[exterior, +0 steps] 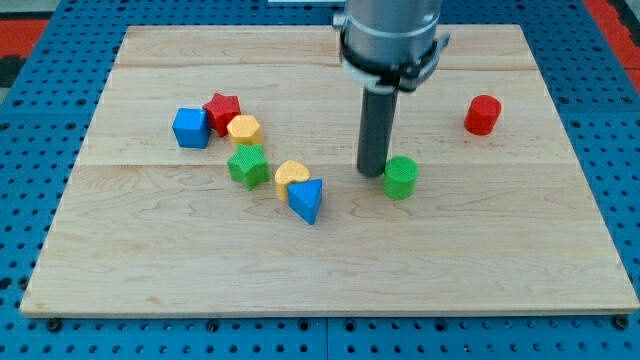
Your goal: Push green circle towards blue triangle
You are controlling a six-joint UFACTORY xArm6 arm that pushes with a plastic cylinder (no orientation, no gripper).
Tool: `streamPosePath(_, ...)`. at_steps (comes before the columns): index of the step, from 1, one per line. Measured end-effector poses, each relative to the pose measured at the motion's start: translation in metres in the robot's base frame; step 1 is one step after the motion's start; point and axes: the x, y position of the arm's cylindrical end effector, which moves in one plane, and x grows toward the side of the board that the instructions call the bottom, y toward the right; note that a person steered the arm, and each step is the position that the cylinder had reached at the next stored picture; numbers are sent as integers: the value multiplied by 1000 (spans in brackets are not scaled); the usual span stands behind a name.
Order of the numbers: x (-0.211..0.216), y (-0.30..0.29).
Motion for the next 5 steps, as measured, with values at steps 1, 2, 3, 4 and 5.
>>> streamPosePath(1, 28, -79)
streamPosePath(2, -2, -86)
streamPosePath(3, -22, -42)
streamPosePath(4, -34, 28)
streamPosePath(5, -34, 82)
